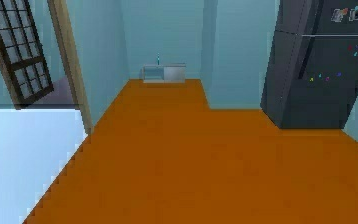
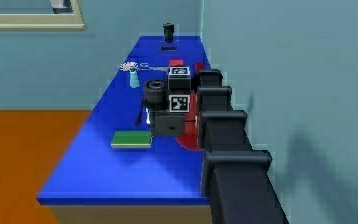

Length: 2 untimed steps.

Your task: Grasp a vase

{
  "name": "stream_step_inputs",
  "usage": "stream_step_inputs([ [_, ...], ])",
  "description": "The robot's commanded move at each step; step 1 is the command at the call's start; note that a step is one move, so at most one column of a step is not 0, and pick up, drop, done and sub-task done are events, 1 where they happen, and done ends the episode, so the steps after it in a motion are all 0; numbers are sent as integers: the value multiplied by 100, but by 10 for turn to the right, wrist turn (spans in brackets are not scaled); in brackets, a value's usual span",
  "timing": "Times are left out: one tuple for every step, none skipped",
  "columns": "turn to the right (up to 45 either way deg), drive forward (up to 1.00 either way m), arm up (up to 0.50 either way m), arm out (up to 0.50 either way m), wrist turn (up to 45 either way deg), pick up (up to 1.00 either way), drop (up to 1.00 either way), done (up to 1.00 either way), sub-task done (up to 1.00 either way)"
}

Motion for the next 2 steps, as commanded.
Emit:
stream_step_inputs([
  [0,0,0,0,180,0,0,0,0],
  [0,0,0,0,0,100,0,0,0],
])
